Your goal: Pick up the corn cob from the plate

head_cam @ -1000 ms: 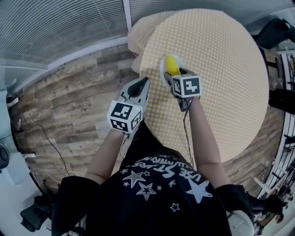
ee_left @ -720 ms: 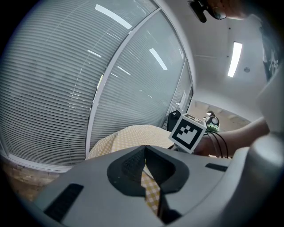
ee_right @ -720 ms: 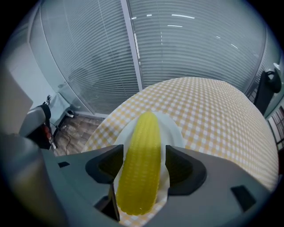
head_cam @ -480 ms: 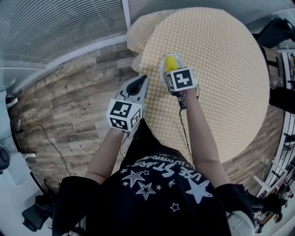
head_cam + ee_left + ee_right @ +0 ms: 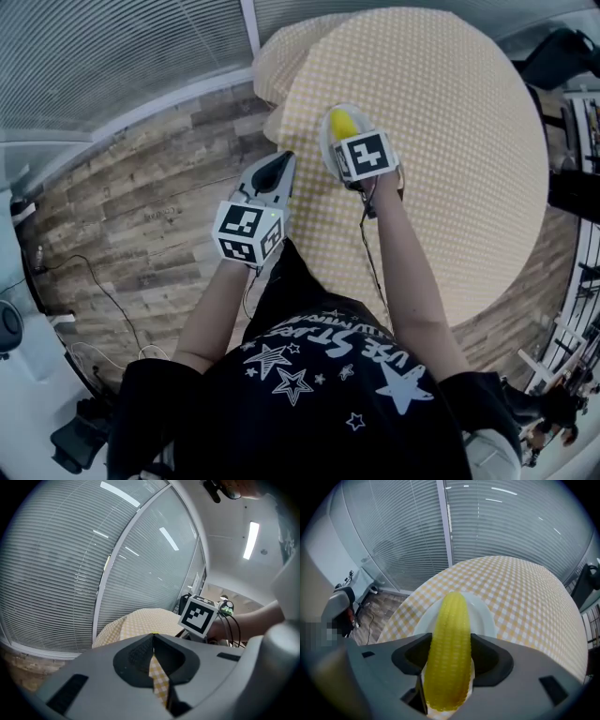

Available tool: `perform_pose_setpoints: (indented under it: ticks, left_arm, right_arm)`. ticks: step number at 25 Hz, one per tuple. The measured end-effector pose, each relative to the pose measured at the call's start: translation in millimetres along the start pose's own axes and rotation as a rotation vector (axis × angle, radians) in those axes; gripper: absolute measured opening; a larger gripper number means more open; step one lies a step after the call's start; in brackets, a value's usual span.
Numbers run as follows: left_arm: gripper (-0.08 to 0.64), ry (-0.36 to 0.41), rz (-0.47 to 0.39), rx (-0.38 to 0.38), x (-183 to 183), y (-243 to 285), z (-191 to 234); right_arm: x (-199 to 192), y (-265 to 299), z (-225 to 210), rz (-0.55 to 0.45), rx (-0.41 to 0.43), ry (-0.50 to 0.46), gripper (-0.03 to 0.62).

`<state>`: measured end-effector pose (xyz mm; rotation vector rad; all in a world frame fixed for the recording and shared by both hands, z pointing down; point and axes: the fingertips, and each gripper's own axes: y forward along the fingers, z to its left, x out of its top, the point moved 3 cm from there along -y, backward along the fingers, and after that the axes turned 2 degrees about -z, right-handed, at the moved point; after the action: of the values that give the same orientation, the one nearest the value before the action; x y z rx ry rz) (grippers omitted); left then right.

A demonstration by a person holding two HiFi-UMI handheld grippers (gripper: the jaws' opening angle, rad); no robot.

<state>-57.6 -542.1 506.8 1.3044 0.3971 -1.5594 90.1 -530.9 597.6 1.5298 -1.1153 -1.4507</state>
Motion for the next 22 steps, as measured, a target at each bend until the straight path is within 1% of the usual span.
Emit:
perform_pose_setpoints:
  ticks: [4, 8, 9, 10, 12, 16, 20, 22]
  left_arm:
    - [0.009, 0.009, -0.004, 0.006, 2.6, -2.5, -4.7]
    - [0.009, 0.018, -0.01, 0.012, 5.5, -7.3, -10.2]
    - [0.009, 0.021, -0.012, 0.015, 5.8, -9.4, -11.0]
    - [0.009, 0.025, -0.013, 0.018, 6.2, -11.8, -12.0]
    - [0.009, 0.027, -0.016, 0.024, 6.7, -17.5, -15.8]
    - [0.009, 0.031, -0.015, 0.024, 3.9, -26.4, -27.4]
    - [0.009, 0.031, -0.019, 0.018, 0.3, -32.4, -40.9]
    - [0.009, 0.035, -0.024, 0.013, -0.4, -35.2, -49.7]
  right_arm:
    - [-0.6, -1.8, 0.3, -0.044, 0.011, -0.019, 0.265]
    - [-3.4, -4.6, -2.5, -0.053, -0.001, -0.076, 0.264]
    - [-4.5, -6.2, -3.9, -0.057, -0.003, -0.074, 0.264]
    - [-5.7, -9.1, -5.9, -0.067, 0.0, -0.054, 0.264]
    - [-9.2, -18.7, -11.2, -0.108, 0.027, 0.032, 0.264]
    - [-16.6, -43.5, -21.5, -0.224, 0.121, 0.202, 0.264]
    - [-20.8, -68.0, -22.3, -0.368, 0.287, 0.381, 0.264]
    - [-22.9, -80.2, -19.9, -0.433, 0.359, 0.429, 0.264]
